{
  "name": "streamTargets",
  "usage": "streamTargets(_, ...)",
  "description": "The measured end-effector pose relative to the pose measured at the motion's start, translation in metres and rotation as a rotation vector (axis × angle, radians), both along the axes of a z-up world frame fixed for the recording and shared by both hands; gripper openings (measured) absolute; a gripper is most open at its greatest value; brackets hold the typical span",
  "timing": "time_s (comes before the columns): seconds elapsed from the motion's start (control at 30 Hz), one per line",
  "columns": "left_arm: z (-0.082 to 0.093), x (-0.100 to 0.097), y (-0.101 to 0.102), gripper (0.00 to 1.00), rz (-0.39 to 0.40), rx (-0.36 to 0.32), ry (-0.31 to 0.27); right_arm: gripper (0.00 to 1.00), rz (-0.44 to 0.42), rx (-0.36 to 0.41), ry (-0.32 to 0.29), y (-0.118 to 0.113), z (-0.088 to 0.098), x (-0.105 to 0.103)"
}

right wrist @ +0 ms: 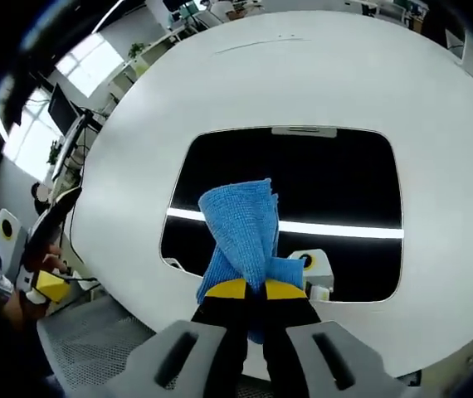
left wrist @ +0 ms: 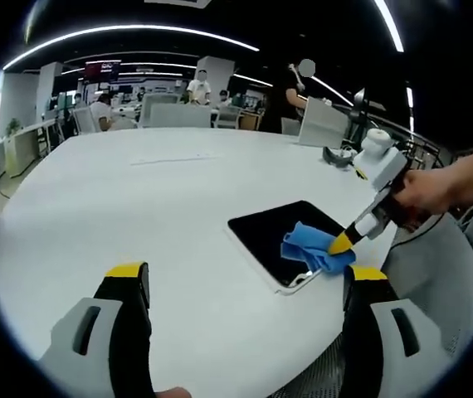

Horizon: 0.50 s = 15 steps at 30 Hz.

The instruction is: Wipe the mirror surface with the cleaning cloth until all visible marks leave the cleaned area.

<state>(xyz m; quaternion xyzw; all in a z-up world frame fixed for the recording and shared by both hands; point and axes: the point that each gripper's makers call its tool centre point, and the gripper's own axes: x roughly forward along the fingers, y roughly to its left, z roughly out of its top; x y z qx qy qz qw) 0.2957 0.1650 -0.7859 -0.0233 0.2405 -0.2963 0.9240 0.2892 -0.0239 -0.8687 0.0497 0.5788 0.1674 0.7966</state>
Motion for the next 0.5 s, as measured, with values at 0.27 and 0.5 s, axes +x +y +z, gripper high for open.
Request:
streamTargets(0.27,0.002,0.004,-0.001,0.99,0.006,-0.02,0.001,0.0,-0.016,0.011,0.01,0.0,0.0,0.002)
streamTargets(0.5,0.001,0.008,0.002,0.99,0.014,-0.02,0.003,0.0,-0.046,0.01,-0.002,-0.001,0.0,0.019)
